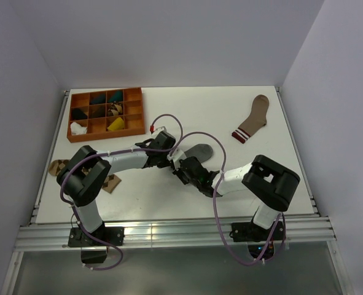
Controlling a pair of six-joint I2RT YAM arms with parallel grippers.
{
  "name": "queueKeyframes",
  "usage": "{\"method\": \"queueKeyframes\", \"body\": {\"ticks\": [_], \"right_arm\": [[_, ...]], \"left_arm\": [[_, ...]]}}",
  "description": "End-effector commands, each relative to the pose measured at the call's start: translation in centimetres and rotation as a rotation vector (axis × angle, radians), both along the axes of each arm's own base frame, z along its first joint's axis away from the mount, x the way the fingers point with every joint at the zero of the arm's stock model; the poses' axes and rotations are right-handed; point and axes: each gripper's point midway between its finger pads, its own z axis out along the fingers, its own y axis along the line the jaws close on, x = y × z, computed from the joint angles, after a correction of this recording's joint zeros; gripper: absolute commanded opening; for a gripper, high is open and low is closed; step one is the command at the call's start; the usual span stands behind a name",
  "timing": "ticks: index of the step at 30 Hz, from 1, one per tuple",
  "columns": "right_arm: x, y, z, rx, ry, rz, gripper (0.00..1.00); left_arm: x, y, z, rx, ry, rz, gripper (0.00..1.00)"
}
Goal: Roll the socks
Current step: Roll the sock at the center of the board.
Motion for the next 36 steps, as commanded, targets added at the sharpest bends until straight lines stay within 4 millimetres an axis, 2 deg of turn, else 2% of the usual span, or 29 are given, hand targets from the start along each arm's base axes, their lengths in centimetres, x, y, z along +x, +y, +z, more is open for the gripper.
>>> {"method": "queueKeyframes", "body": {"ticks": [1,3,4,7,10,11,13,14,18,21,23,25,26,27,29,30,32,33,35,36], "right_arm": [[-0.1,0.4,0.1,0.015,0.016,-0.024,0.20],[-0.4,0.2,0.0,0.037,0.040,-0.042,0.11],[-0.6,-0.1,-0.2,0.022,0.050,-0.046,0.00],[-1.2,-0.2,-0.7,0.050,0.106,-0.065,0.00],[-1.1,-0.4,-0.6,0.085,0.150,-0.080,0.00],[-1.0,-0.4,-0.4,0.109,0.168,-0.089,0.00],[-0.8,-0.8,-0.2,0.147,0.211,-0.101,0.00],[-0.7,-0.7,0.2,0.188,0.232,-0.112,0.00],[-0.1,-1.9,0.0,0.279,0.334,-0.172,0.00],[-0.1,-1.9,0.4,0.377,0.393,-0.183,0.00],[-0.3,-2.2,0.3,0.453,0.470,-0.202,0.00],[0.0,-1.9,1.2,0.543,0.487,-0.191,0.00],[-0.4,-2.3,0.8,0.589,0.549,-0.211,0.00],[0.0,-2.2,1.6,0.645,0.544,-0.202,0.00],[-0.9,-2.5,1.0,0.717,0.635,-0.223,0.00],[-0.1,-2.8,1.6,0.771,0.623,-0.228,0.00],[-0.5,-3.3,0.7,0.820,0.692,-0.286,0.00],[-0.1,-3.5,1.2,0.860,0.690,-0.284,0.00],[-0.5,-3.8,0.4,0.902,0.758,-0.330,0.00],[-0.4,-3.6,1.0,0.938,0.755,-0.308,0.00]], "left_arm": [[-1.5,0.4,-1.2,0.009,0.071,0.013,0.00],[-1.4,0.6,-1.2,-0.006,0.078,0.044,0.01],[-1.3,0.8,-1.2,-0.009,0.077,0.058,0.01],[-1.1,1.4,-0.8,-0.038,0.075,0.113,0.06],[-0.8,2.1,-0.2,-0.085,0.069,0.179,0.21],[-0.8,2.6,0.3,-0.101,0.060,0.200,0.33],[-0.8,3.0,0.7,-0.143,0.050,0.242,0.45],[-0.4,3.0,1.7,-0.174,0.025,0.259,0.51],[-0.2,2.9,3.6,-0.283,-0.015,0.313,0.55],[0.0,2.4,4.6,-0.355,-0.041,0.320,0.55],[0.0,2.0,4.7,-0.382,-0.046,0.312,0.55],[0.0,1.7,4.8,-0.393,-0.047,0.300,0.55],[0.1,1.5,4.8,-0.398,-0.050,0.296,0.56],[0.2,1.4,4.8,-0.400,-0.054,0.294,0.56],[0.2,0.9,4.9,-0.404,-0.062,0.278,0.56],[0.3,0.8,4.9,-0.402,-0.063,0.275,0.56],[0.4,0.2,4.5,-0.389,-0.057,0.260,0.56],[0.4,0.0,4.4,-0.387,-0.054,0.255,0.56],[0.4,-0.6,4.0,-0.379,-0.045,0.240,0.56],[0.4,-0.8,3.8,-0.379,-0.041,0.235,0.56]]}}
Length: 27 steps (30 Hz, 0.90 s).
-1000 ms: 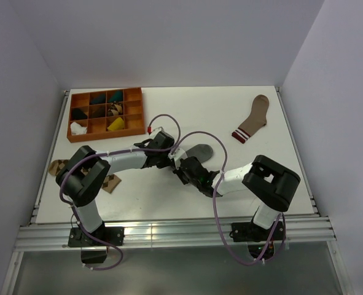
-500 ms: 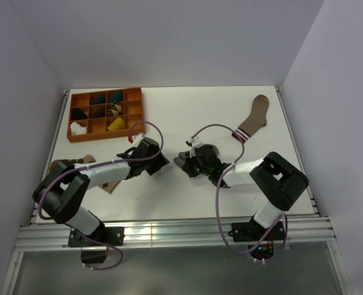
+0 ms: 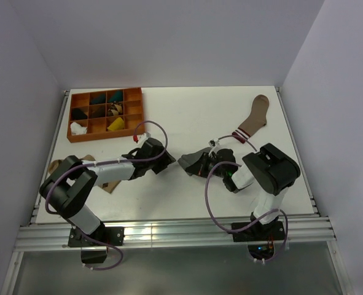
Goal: Roll the socks
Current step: Roll the sock at the center of the board.
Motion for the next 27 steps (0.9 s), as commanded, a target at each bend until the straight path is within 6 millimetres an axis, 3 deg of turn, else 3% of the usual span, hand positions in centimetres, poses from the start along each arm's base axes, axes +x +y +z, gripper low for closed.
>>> {"method": "queueKeyframes", "body": {"ticks": [1,13,27], "right_arm": [[-0.8,0.0,0.4,0.152,0.113,-0.038,0.00],[-0.5,-0.7,-0.7,0.188,0.207,-0.085,0.00],[-0.5,-0.7,-1.0,0.225,0.237,-0.088,0.00]], "left_arm": [[0.9,-2.2,1.2,-0.043,-0.035,-0.035,0.56],[1.0,-3.9,-0.1,-0.039,-0.037,-0.088,0.56],[0.5,-4.6,-2.8,-0.005,0.022,-0.127,0.53]]}}
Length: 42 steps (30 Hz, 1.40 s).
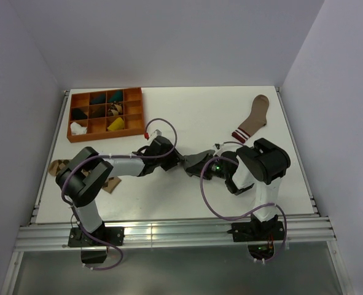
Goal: Roll the socks
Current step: Roll the sock at the center of the board.
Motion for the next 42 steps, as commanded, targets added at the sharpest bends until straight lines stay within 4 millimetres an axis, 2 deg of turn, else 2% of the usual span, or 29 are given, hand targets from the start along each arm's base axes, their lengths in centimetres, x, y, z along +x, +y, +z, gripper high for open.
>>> {"method": "queueKeyframes", "body": {"ticks": [1,9,14,17,19,20,22,23,25,26,27,29,31,32,35,39,42], "right_arm": [[-0.2,-0.3,-0.9,-0.013,0.025,-0.006,0.00],[0.0,-0.6,-1.2,-0.055,0.024,-0.008,0.05],[0.1,-0.8,-1.4,-0.095,0.026,-0.005,0.16],[0.3,-0.9,-0.8,-0.128,0.003,0.012,0.25],[0.7,-0.8,0.4,-0.143,-0.050,0.027,0.29],[0.3,-1.0,0.5,-0.156,-0.042,0.037,0.34],[1.0,-1.0,2.4,-0.178,-0.117,0.047,0.37],[0.4,-1.6,1.7,-0.230,-0.073,0.053,0.40],[1.8,-2.3,3.9,-0.314,-0.186,0.039,0.43],[1.3,-3.0,3.4,-0.369,-0.159,0.045,0.45],[2.1,-3.3,5.3,-0.401,-0.244,0.042,0.46],[2.2,-4.5,5.5,-0.482,-0.246,0.022,0.47],[3.0,-5.3,6.8,-0.533,-0.296,-0.001,0.47],[3.2,-6.2,6.3,-0.588,-0.281,-0.026,0.47],[4.0,-7.4,5.8,-0.654,-0.250,-0.078,0.47],[4.6,-9.2,3.2,-0.751,-0.148,-0.155,0.47],[5.0,-9.1,1.7,-0.772,-0.111,-0.143,0.46]], "left_arm": [[-0.7,-0.4,-1.4,0.036,0.030,-0.038,0.51],[-1.2,-0.5,-3.0,0.075,0.070,-0.050,0.39],[-1.2,-0.4,-3.6,0.104,0.081,-0.051,0.21],[-1.3,-0.3,-3.8,0.118,0.085,-0.056,0.08],[-1.2,-0.4,-3.9,0.129,0.082,-0.069,0.00],[-1.1,-0.3,-4.0,0.140,0.083,-0.067,0.00],[-1.1,-0.2,-3.9,0.158,0.084,-0.070,0.00],[-0.9,0.0,-3.9,0.170,0.080,-0.060,0.00],[-0.8,0.3,-3.6,0.190,0.073,-0.058,0.00],[-0.5,0.4,-3.3,0.196,0.057,-0.049,0.00],[-0.5,0.8,-3.0,0.213,0.055,-0.049,0.00],[-0.5,1.3,-2.8,0.240,0.053,-0.044,0.00],[-0.2,1.9,-2.0,0.267,0.026,-0.030,0.00],[-0.3,2.4,-2.0,0.283,0.023,-0.025,0.00],[-0.1,3.1,-1.2,0.297,-0.003,-0.010,0.00],[-0.6,3.6,-0.9,0.299,-0.013,-0.013,0.00],[-0.8,3.9,-1.1,0.306,-0.014,-0.017,0.00]]}}
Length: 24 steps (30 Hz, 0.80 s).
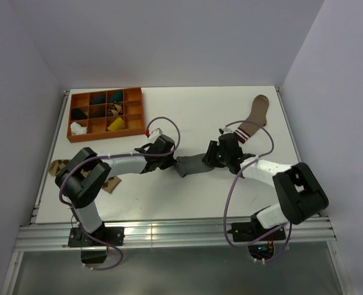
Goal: Roll the socks
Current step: Roll the sock at the center of the board.
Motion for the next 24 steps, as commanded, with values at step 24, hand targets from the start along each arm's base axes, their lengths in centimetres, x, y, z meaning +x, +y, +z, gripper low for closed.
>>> {"method": "queueKeyframes", "body": {"ticks": [24], "right_arm": [[6.8,2.5,-1.6,-0.184,-0.049,0.197,0.45]], "left_arm": [[-1.9,2.1,-2.1,0.172,0.032,-0.148,0.00]]}}
